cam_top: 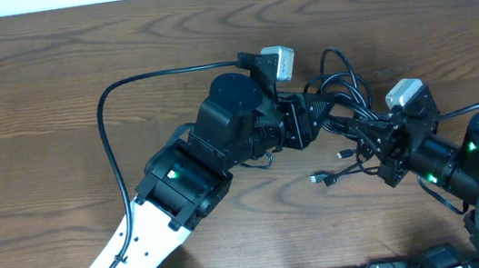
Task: Untangle cables
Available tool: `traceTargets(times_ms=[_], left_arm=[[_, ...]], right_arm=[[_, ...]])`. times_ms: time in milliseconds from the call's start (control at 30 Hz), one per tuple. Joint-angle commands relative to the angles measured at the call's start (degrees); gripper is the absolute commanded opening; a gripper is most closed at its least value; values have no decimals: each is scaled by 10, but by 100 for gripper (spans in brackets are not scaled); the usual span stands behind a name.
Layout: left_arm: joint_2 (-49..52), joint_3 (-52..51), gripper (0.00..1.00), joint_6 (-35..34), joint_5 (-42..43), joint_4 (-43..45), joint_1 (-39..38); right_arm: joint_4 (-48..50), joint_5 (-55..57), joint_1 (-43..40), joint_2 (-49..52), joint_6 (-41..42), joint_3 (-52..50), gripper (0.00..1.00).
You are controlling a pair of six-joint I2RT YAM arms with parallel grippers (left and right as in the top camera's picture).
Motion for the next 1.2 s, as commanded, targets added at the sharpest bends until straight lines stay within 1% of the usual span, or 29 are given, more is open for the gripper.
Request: traceTargets(times_ms=[0,100,233,367,700,900,1033,1167], left_arm=[[3,15,33,10,2,2,0],[3,15,27,8,3,9,0],[3,15,22,8,28,35,0],[3,15,8,8,30,40,0],[3,15,7,8,34,38,0],[-2,15,7,-2,45,40,1],[-21,15,8,-29,45,45,6],[-51,15,8,-45,45,55,25]], right_arm=[[10,-44,2,-6,5,1,1],[9,-44,2,-6,5,1,1],[9,-44,2,-6,5,1,1],[4,-44,2,-6,3,1,1],[0,-38,2,-6,-2,1,1],[-36,25,2,-6,-38,1,1],[-70,77,1,-6,-53,1,1],[-86,81,1,-6,-53,1,1]])
